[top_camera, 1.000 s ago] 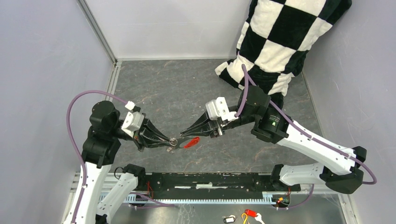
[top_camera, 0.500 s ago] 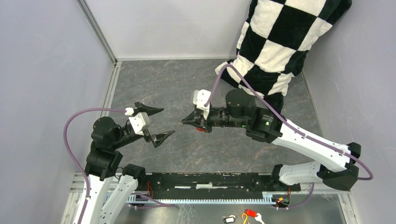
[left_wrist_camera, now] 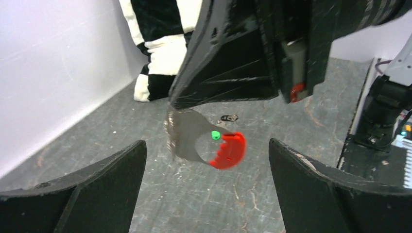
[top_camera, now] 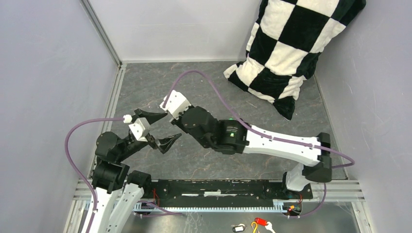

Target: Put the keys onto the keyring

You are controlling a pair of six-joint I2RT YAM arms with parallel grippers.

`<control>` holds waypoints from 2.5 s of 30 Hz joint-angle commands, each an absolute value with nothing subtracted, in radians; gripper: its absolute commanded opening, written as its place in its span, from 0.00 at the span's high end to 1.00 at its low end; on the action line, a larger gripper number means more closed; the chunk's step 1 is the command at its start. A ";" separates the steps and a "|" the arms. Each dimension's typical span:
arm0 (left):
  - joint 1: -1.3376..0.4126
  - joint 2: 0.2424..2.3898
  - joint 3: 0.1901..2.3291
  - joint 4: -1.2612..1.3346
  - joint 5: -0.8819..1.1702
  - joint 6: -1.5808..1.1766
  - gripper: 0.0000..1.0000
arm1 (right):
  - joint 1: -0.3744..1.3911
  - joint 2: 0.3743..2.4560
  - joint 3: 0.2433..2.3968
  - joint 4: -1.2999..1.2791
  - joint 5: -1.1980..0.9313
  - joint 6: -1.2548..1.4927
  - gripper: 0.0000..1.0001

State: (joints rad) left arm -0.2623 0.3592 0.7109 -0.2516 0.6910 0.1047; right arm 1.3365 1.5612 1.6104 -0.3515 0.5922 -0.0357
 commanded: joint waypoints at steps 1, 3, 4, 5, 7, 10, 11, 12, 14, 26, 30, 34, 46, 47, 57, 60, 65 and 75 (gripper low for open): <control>-0.263 0.337 0.698 -0.176 0.694 -0.043 0.00 | 1.367 1.631 1.746 -0.359 0.834 -0.002 0.99; -0.263 0.321 0.681 -0.166 0.703 -0.059 0.00 | 1.384 1.643 1.754 -0.346 0.870 -0.002 0.99; -0.262 0.315 0.675 -0.162 0.712 -0.063 0.00 | 1.396 1.644 1.748 -0.331 0.895 -0.002 0.99; -0.262 0.312 0.667 -0.155 0.717 -0.077 0.00 | 1.404 1.643 1.740 -0.316 0.915 -0.002 0.99; -0.262 0.294 0.635 -0.116 0.717 -0.113 0.00 | 1.419 1.636 1.717 -0.272 0.957 0.027 0.99; -0.262 0.268 0.581 -0.079 0.708 -0.111 0.00 | 1.442 1.627 1.670 -0.174 0.996 0.055 0.99; -0.262 0.267 0.569 -0.086 0.688 -0.086 0.00 | 1.449 1.633 1.669 -0.156 1.004 0.066 0.99; -0.263 0.266 0.561 -0.092 0.667 -0.059 0.00 | 1.453 1.645 1.681 -0.153 1.010 0.085 0.99; -0.262 0.261 0.548 -0.090 0.626 -0.012 0.00 | 1.458 1.672 1.717 -0.162 1.016 0.110 0.99; -0.262 0.229 0.544 -0.039 0.625 -0.041 0.00 | 1.505 1.752 1.739 -0.014 1.112 0.028 0.99; -0.262 0.225 0.529 -0.065 0.562 0.044 0.04 | 1.507 1.750 1.735 -0.021 1.101 0.042 0.99; -0.262 0.237 0.538 -0.080 0.477 0.141 0.34 | 1.508 1.729 1.719 -0.062 1.087 0.077 1.00; -0.262 0.224 0.564 -0.144 0.571 0.231 0.73 | 1.491 1.661 1.646 -0.112 1.009 0.180 1.00; -0.262 0.220 0.564 -0.154 0.580 0.245 0.73 | 1.486 1.656 1.646 -0.123 1.001 0.196 1.00; -0.262 0.198 0.563 -0.258 0.667 0.398 0.69 | 1.417 1.636 1.651 -0.253 0.841 0.343 1.00; -0.262 0.204 0.563 -0.253 0.678 0.403 0.69 | 1.403 1.625 1.634 -0.278 0.793 0.375 1.00; -0.262 0.213 0.561 -0.254 0.679 0.403 0.78 | 1.394 1.590 1.576 -0.262 0.748 0.394 1.00; -0.262 0.293 0.616 -0.258 0.649 0.208 0.43 | 1.391 1.575 1.559 -0.256 0.777 0.402 1.00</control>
